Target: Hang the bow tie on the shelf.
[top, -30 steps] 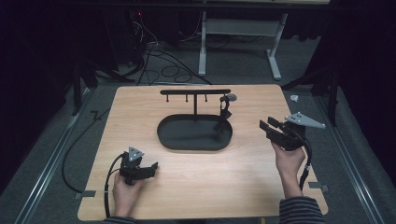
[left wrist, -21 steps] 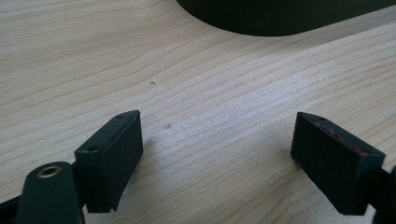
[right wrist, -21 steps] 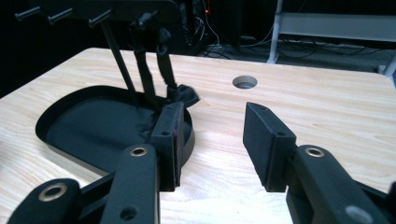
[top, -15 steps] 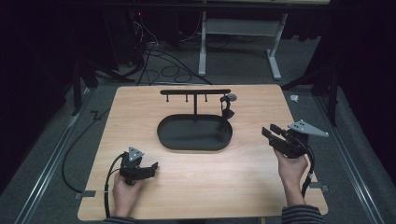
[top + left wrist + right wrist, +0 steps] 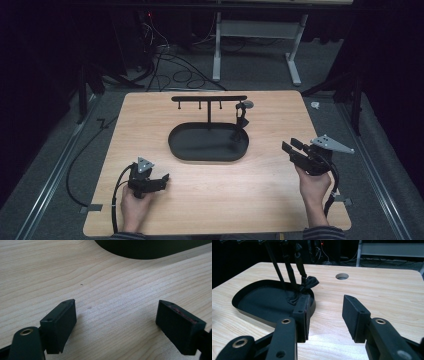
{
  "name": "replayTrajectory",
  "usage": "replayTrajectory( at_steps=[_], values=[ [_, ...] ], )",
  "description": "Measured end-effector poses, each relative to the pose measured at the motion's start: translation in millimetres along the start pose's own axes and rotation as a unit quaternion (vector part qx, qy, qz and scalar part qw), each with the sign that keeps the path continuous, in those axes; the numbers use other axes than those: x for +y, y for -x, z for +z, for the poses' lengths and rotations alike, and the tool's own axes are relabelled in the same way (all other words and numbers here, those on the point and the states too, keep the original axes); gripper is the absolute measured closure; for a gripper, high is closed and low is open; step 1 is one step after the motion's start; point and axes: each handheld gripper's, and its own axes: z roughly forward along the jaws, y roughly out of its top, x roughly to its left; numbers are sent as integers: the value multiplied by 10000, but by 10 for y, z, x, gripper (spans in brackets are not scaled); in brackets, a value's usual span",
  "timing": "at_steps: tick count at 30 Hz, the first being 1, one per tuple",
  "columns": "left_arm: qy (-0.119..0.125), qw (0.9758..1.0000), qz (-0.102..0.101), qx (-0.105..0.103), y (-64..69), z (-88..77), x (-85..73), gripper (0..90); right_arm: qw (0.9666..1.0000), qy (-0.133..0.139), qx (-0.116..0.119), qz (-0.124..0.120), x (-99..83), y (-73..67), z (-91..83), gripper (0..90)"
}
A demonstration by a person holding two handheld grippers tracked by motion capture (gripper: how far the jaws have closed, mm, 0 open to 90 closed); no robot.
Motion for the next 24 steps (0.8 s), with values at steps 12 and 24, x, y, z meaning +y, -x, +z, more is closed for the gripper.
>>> replayTrajectory(
  at_steps=[12, 24],
  values=[
    [1, 10000, 2, 3, 0, 0, 0, 173, 9999, -49, 159, 18, -104, -75, 3, 598],
    [-1, 10000, 5, 2, -1, 0, 0, 173, 9995, -219, 188, -123, -214, -172, 28, 596]
  ],
)
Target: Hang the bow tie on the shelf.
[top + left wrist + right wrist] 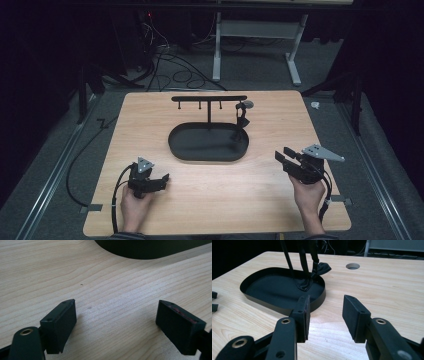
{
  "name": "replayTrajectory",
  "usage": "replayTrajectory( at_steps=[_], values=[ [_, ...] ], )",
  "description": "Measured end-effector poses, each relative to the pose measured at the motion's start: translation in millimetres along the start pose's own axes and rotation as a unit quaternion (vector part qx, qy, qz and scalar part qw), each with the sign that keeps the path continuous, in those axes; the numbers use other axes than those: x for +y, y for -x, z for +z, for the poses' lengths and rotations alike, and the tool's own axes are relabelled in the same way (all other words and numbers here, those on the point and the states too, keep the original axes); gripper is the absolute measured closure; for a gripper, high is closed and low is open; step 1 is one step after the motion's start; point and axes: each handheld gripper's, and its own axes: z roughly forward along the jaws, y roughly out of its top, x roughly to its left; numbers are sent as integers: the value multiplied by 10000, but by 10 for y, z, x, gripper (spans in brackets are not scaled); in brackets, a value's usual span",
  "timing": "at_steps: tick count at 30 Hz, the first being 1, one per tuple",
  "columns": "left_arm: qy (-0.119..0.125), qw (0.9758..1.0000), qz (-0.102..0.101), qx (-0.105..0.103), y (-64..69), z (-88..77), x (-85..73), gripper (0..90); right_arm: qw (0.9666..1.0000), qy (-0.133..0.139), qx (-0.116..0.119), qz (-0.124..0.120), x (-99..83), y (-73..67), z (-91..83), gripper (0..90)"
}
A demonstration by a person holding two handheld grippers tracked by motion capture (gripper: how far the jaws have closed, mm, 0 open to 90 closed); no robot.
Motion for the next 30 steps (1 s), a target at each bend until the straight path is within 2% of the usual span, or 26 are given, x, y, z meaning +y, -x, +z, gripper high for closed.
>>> replayTrajectory(
  at_steps=[22, 30],
  values=[
    [0, 10000, 8, 3, -1, 0, 0, 173, 9999, -67, 111, 35, -119, -76, 56, 594],
    [-10, 10000, -19, 12, -3, 0, 2, 174, 9997, -92, 234, 76, -140, -113, 114, 594]
  ],
)
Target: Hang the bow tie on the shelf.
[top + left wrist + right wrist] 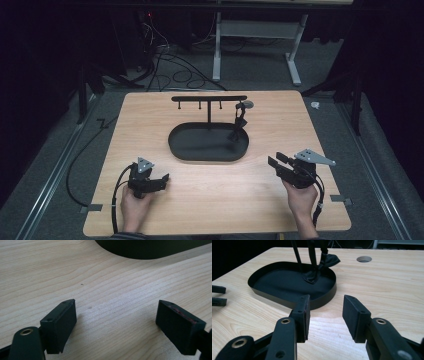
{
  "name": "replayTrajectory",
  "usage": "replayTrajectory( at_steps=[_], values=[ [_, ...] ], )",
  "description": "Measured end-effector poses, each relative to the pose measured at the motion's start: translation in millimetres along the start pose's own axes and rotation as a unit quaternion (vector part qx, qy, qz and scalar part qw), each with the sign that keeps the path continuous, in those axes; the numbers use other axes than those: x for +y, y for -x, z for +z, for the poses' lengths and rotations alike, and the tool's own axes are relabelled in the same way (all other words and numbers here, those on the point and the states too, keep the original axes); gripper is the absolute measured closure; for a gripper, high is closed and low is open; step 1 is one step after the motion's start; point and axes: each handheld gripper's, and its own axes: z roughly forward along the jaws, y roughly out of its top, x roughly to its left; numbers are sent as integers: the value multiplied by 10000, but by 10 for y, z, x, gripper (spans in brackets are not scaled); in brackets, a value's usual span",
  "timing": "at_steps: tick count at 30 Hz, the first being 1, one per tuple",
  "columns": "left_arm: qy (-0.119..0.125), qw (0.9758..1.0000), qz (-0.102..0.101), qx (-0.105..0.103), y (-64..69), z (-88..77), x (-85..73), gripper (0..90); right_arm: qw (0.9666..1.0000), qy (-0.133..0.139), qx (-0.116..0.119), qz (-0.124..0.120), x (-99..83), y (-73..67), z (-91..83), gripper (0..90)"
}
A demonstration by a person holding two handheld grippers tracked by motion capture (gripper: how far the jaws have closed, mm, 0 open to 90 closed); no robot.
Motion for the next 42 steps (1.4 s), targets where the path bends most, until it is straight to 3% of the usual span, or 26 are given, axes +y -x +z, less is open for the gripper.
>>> replayTrajectory(
  at_steps=[5, 15, 42],
  values=[
    [7, 10000, 5, 5, 4, -1, -3, 173, 9999, -95, 78, -37, 41, 18, 93, 593],
    [7, 10000, 5, 5, 5, -1, -3, 173, 9996, -228, 134, 81, -100, 28, 221, 594],
    [12, 10000, -9, 20, 2, -9, -11, 174, 9991, -372, 30, 213, -317, 49, 216, 596]
  ],
)
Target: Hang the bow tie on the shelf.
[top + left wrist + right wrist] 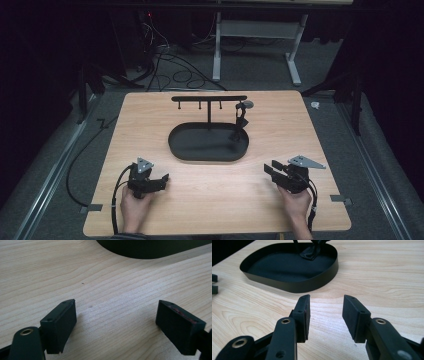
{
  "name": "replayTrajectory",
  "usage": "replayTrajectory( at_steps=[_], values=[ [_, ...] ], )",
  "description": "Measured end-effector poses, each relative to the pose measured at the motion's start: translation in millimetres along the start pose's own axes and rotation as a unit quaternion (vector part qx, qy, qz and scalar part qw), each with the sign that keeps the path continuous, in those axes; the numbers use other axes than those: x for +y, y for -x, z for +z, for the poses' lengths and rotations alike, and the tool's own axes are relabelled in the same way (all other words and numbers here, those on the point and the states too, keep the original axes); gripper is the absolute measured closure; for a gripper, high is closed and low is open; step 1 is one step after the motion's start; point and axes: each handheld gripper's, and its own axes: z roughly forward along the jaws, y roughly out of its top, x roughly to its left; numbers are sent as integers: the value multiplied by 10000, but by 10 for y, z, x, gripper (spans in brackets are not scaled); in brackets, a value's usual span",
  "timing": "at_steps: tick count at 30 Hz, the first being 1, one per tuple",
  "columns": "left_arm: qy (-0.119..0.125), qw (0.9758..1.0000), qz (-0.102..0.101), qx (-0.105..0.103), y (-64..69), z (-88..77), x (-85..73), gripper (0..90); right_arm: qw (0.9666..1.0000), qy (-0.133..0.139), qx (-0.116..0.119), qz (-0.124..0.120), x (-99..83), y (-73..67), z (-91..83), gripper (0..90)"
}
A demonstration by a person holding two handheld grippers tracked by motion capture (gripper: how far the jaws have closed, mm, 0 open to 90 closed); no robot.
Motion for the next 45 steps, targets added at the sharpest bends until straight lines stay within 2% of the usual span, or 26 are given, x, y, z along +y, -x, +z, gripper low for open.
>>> replayTrajectory(
  at_steps=[5, 16, 22, 29, 40, 45],
  values=[
    [0, 10000, -3, -1, 0, 0, 0, 174, 9998, -191, -98, 60, -31, -4, 66, 598],
    [0, 10000, -4, 0, 1, 0, 0, 174, 9994, -330, -109, 20, -73, -32, 155, 599],
    [7, 10000, -5, 1, 2, 1, -1, 174, 9985, -505, -207, 14, -103, -39, 220, 598],
    [5, 10000, 0, 2, 2, 1, -1, 173, 9980, -590, -237, 19, -124, -52, 267, 600],
    [4, 10000, 4, 2, 3, 1, -1, 173, 9959, -782, -382, -267, -169, -142, 364, 599],
    [3, 10000, 5, 1, 3, 0, -2, 173, 9942, -834, -448, -507, -176, -193, 383, 536]
  ],
)
